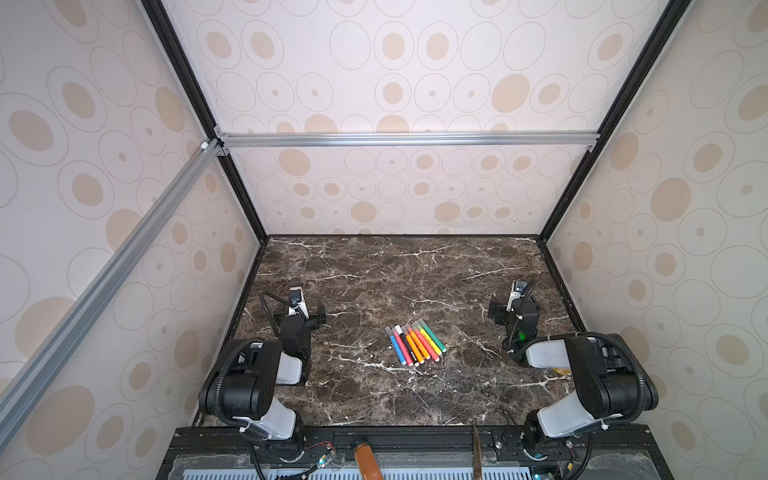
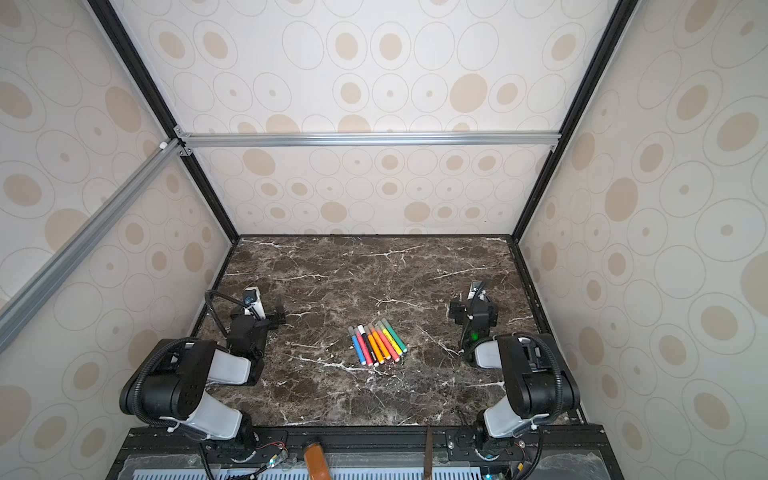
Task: Remove pen caps from pens
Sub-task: Pick up the pen from the center of the table.
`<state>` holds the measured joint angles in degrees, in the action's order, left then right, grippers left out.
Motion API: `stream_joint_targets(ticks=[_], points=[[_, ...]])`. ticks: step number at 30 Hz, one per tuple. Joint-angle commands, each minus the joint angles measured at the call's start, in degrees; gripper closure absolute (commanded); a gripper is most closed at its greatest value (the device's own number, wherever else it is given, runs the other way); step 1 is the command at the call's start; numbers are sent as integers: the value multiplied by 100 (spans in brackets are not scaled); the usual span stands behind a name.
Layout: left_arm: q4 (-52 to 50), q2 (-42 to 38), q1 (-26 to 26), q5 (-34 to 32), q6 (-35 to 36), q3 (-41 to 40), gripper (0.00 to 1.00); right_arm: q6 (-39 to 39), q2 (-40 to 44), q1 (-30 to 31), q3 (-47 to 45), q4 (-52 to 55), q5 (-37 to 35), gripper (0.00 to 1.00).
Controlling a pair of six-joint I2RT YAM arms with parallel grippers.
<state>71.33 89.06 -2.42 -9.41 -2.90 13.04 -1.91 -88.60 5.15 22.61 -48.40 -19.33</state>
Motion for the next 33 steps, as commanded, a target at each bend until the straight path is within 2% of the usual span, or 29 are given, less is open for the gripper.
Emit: stream_joint_targets(ticks=[1,26,28,31,33], points=[[112,-2,-13,-54,105,117,0,16,20,21,38,-3,-56,0],[153,-51,-24,-125,105,85,0,146,149,49,-37,-179,-34,2],[-376,-340,-52,-279,79,212,0,251,524,172,15,203,-193,2],[-2140,-970,-110,-762,-387,767,0,295,1243,361,422,1485,-504,1],[-3067,-1198,-157,-1065,-935,1148,0,-539,1629,364,911,2552,-579,1]])
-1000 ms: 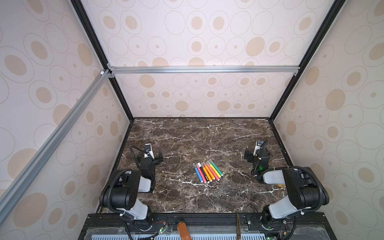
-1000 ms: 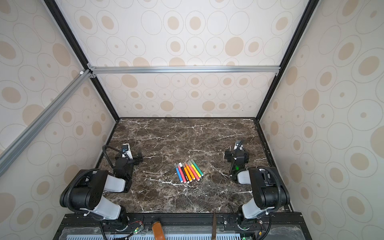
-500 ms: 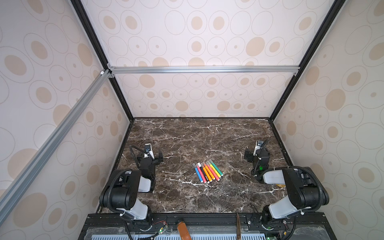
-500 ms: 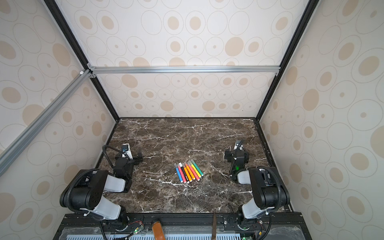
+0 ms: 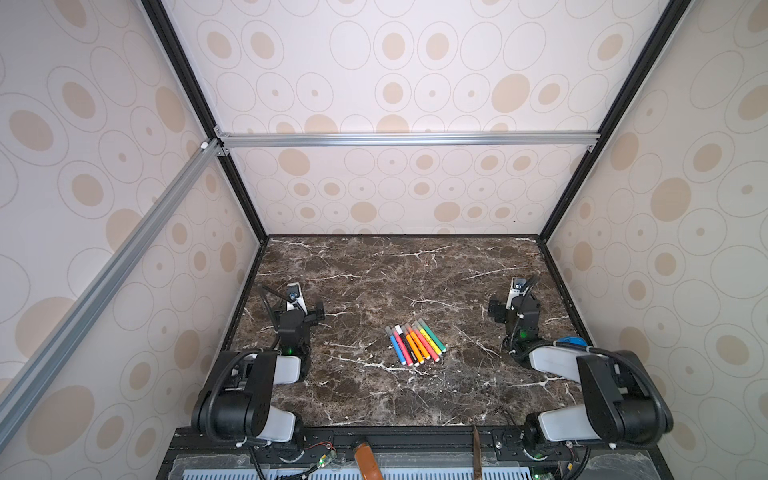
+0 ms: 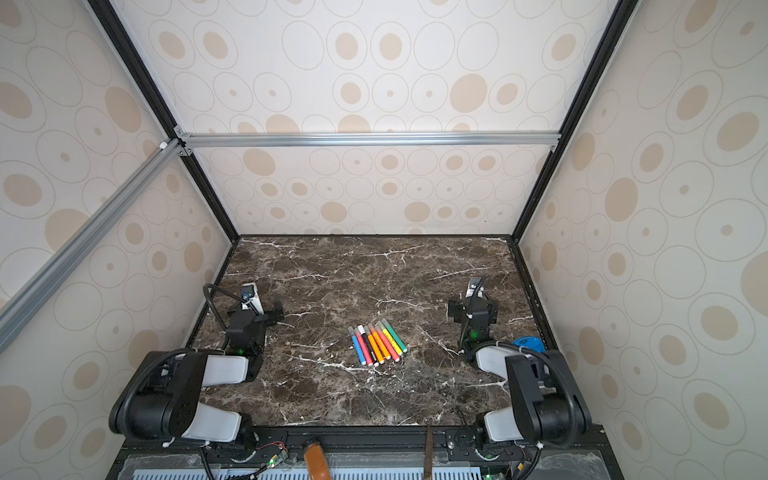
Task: Remove pen caps from pens
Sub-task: Pick up the pen from the center of the table.
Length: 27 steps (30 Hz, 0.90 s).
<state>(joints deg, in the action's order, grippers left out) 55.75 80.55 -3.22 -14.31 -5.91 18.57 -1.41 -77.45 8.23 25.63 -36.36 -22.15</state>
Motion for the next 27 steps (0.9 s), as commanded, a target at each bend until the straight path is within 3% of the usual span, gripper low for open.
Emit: stream_joint_targets(ticks=[1,3,5,6,8,10,12,14,22,27], points=[[-1866,-480,-145,-779,-782,735,0,-884,626,52,816,1843,-33,1],[-2687,-745,-161,-879,-1402,1015,0,-1151,738,54,1270,2761,941,0],[-3024,-1051,-170,-542,-1624,1074,0,-1205,683,80,1631,3443,2240,2],[-3139,-1273,-170,-423,-1843,1034,0,-1357,602,198,1797,3723,2547,2],[-3169,-1757,-170,44,-2147,861,0,-1421,382,702,2197,4400,2356,2],[-3080,-2269,-170,483,-2440,553,0,-1179,28,1528,2761,5229,1670,2],[-3194,-2749,-170,662,-2668,342,0,-1054,-483,2405,3430,6011,970,2],[-3468,-3089,-170,733,-2662,328,0,-1080,-985,3016,4006,6515,775,1],[-4585,-3423,-170,413,-2580,560,0,-1561,-2783,4196,5977,7828,1396,31],[-4609,-3150,-170,367,-2634,565,0,-1795,-3510,4582,6733,8338,1517,38]])
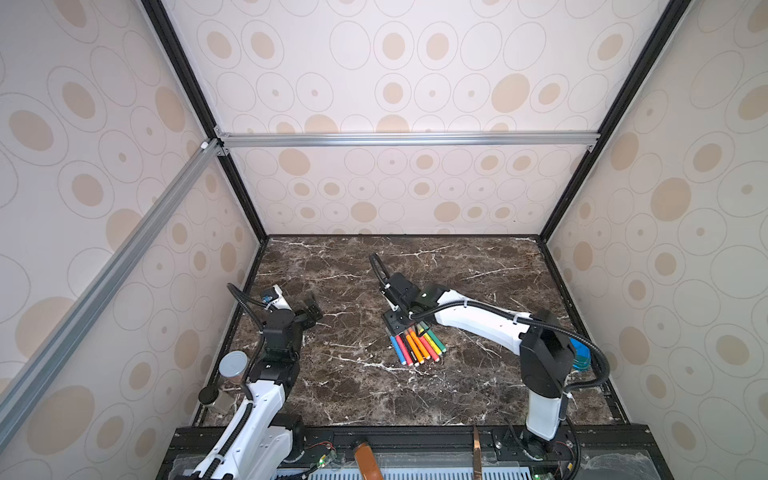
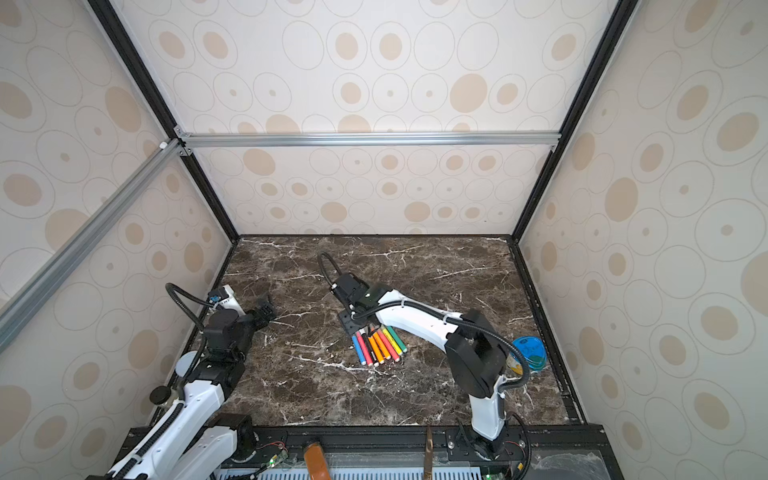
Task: Remove pen caps from pens
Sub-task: Pick up the pen from the center of the table.
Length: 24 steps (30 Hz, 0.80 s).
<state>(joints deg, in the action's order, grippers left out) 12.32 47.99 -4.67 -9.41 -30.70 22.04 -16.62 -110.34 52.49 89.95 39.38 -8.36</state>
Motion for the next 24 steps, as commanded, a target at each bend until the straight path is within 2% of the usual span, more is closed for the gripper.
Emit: stream_joint_targets(ticks=[1,7,20,24], points=[[-256,147,-24,-128,-156,221,0,-318,-309,196,348,786,210,38],[-152,267,-26,-131,-156,244,0,-516,-616,325,316,822,370,39],[-159,266,-26,-109,-165,239,0,-617,-796,341,49,682,597,52],[-166,255,-26,-96,-159,237,0,-646,-881,341,31,642,647,53]])
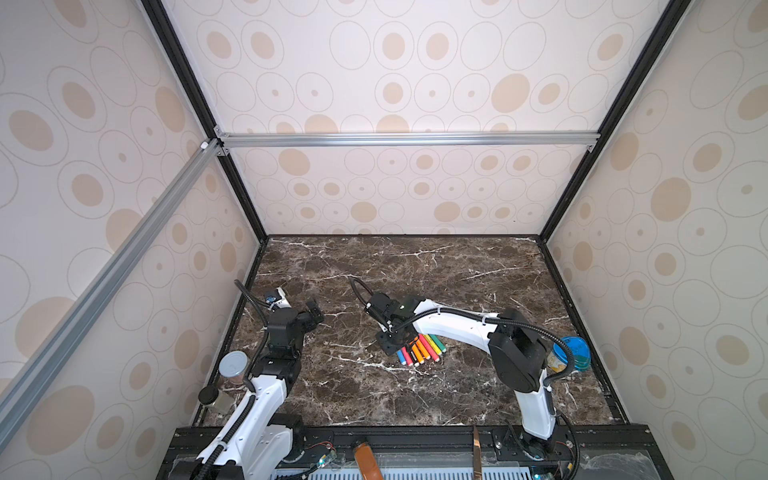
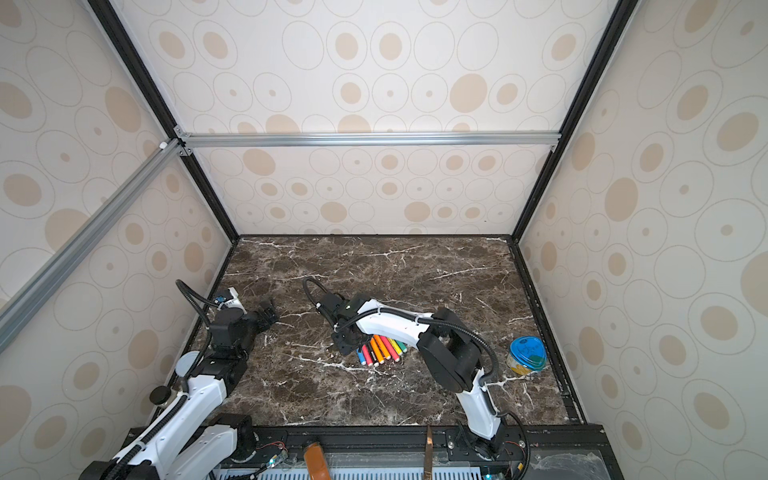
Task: Remove pen caps from pens
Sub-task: Pick up the pen from the center of the table.
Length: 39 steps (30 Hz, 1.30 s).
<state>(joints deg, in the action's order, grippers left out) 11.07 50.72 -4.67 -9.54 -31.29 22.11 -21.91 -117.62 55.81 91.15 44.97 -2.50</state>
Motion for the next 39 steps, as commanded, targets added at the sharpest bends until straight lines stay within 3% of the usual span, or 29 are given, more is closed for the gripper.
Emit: stream_joint_targets(ticks=[1,19,25,32,35,39], points=[[-45,-21,-26,-92,-105,224,0,-113,-183,9,-82,82,64,53],[-34,-17,-26,-65,-79,214,0,-225,-551,9,-99,57,100,57],[-42,-70,-25,-89,-79,199,0,-227,-597,9,-131,36,127,67],[-59,-41,-26,50,-150,197,0,-102,-305,11,-283,-162,191,88],[-5,58,-26,403,-307,173,2,97,-7,9,-427,-424,303,96],[53,158,-34,975,-554,82,5,316,407,9,-507,-632,358,97]])
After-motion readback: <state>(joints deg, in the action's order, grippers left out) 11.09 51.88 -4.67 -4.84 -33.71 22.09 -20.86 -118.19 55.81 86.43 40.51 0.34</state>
